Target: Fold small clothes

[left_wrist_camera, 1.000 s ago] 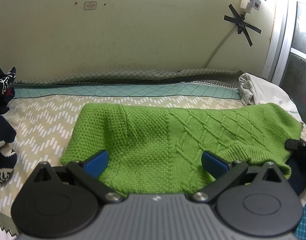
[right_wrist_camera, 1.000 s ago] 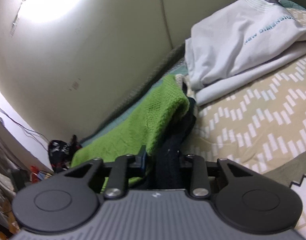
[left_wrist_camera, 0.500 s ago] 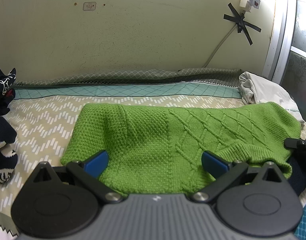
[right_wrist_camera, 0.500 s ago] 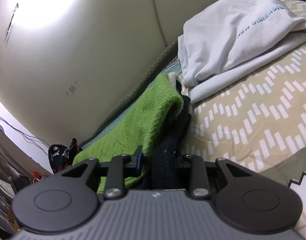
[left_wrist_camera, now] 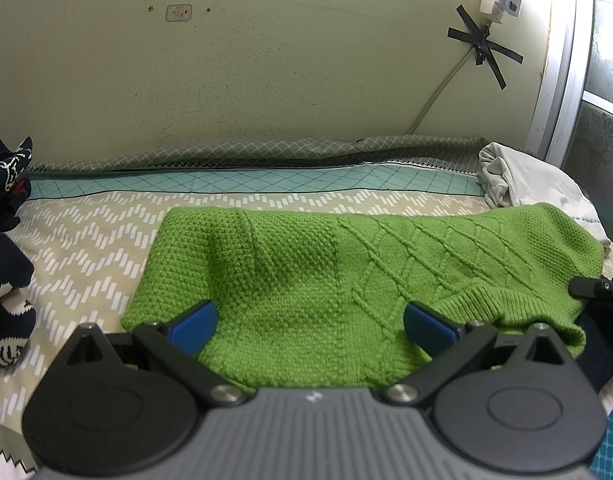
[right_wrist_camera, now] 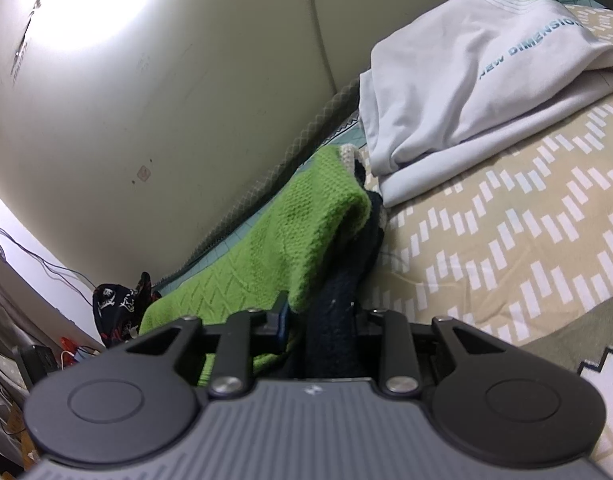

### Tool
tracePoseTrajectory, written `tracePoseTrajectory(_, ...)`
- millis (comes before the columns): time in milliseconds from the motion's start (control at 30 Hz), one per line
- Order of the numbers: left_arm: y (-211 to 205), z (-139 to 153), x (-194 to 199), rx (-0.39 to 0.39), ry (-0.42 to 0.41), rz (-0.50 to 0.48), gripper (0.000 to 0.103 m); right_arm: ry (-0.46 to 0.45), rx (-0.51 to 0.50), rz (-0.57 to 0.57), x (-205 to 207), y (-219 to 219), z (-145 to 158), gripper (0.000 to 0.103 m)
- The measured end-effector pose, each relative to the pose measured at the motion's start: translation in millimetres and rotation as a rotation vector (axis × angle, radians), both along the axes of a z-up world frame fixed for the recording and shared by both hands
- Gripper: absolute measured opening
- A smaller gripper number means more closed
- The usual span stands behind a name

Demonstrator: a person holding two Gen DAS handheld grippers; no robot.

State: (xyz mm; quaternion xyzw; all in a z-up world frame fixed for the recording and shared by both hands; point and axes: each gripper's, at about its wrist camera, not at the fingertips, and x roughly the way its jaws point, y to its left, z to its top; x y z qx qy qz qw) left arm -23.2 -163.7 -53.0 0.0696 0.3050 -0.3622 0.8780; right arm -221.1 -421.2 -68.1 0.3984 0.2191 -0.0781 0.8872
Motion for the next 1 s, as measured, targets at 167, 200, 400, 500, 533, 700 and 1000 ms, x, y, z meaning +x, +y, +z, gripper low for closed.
tracePoseTrajectory(167, -0.2, -0.2, 0.3, 0.002, 0.0, -0.002, 0.103, -0.002, 0.006, 0.0, -0.4, -0.6, -0.4, 0.022)
tracePoseTrajectory(200, -0.3, -0.1, 0.3, 0.002, 0.0, -0.002, 0.103, -0.003, 0.007, 0.0, -0.5, -0.9, -0.5, 0.022)
tracePoseTrajectory(400, -0.4, -1.1, 0.7, 0.005, -0.001, -0.004, 0.103, -0.004, 0.01, -0.001, -1.1, -1.1, -0.9, 0.022)
tracePoseTrajectory(500, -0.5, -1.3, 0.8, 0.006, -0.001, -0.005, 0.103, -0.004, 0.009, -0.001, -1.2, -1.0, -0.9, 0.022)
tracePoseTrajectory(533, -0.6, -1.6, 0.9, 0.007, -0.002, -0.005, 0.103, -0.004, 0.01, -0.001, -1.2, -1.0, -0.9, 0.022)
tracePoseTrajectory(700, 0.1, -2.0, 1.6, 0.008, -0.001, -0.007, 0.103, -0.004, 0.01, -0.001, -1.3, -1.1, -0.9, 0.022)
tracePoseTrajectory(1000, -0.3, -1.6, 1.4, 0.008, -0.001, -0.008, 0.103, -0.005, 0.01, -0.001, -1.5, -1.0, -0.9, 0.022)
